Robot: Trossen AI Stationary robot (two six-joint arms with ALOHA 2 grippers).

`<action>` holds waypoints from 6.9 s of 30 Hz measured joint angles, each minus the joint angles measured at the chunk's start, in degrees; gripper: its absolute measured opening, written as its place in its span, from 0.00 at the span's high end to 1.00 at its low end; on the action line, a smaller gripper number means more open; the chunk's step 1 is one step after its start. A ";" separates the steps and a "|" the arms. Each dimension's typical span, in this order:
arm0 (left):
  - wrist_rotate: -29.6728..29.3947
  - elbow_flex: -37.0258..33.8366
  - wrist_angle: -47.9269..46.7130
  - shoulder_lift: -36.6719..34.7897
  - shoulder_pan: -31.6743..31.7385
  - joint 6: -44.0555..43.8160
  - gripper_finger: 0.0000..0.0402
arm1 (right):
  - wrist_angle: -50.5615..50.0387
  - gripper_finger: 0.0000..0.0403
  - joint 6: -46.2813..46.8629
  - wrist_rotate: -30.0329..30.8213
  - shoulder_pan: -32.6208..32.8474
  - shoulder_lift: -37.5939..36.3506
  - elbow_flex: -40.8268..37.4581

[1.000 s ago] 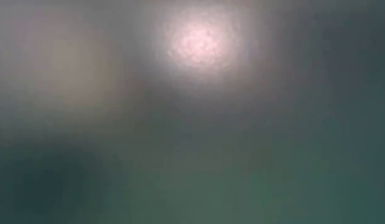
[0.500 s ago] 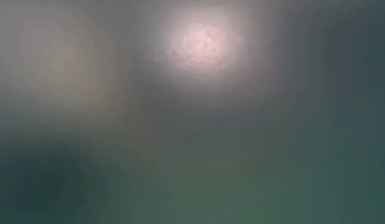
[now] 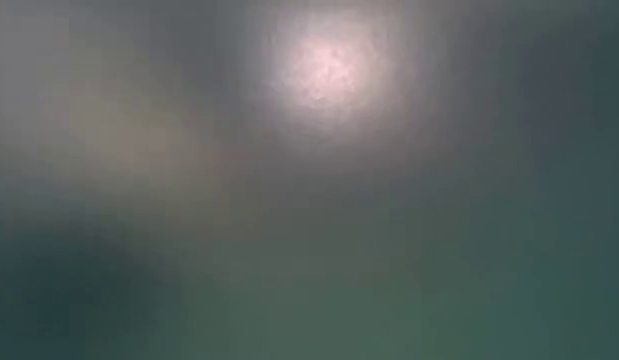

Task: Pick & Place Food Item
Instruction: Put the violet food coloring bottle into the green bin, then adjust the green bin, then put the green food coloring bottle into the green bin

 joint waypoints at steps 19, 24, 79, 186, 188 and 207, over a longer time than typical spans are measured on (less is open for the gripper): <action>-4.19 3.56 2.14 6.92 -12.71 -1.74 0.72 | 0.44 0.48 0.41 0.16 0.01 0.00 0.00; -5.83 3.51 1.22 9.98 -14.39 -2.70 0.72 | 0.43 0.48 0.44 0.14 0.01 0.00 0.00; -17.98 3.53 9.38 5.05 1.56 -10.86 0.60 | -0.27 0.48 0.84 -0.41 0.01 -0.02 -0.02; -17.14 -34.84 44.66 -29.95 9.62 -46.30 0.69 | -46.26 0.48 11.74 5.38 9.25 5.85 19.71; -19.21 -38.08 46.25 -33.91 8.63 -48.12 0.69 | -47.50 0.48 15.82 5.58 9.95 5.62 19.71; -21.14 -42.54 48.61 -38.84 6.28 -48.80 0.69 | -50.14 0.48 32.95 -12.29 9.08 22.36 19.67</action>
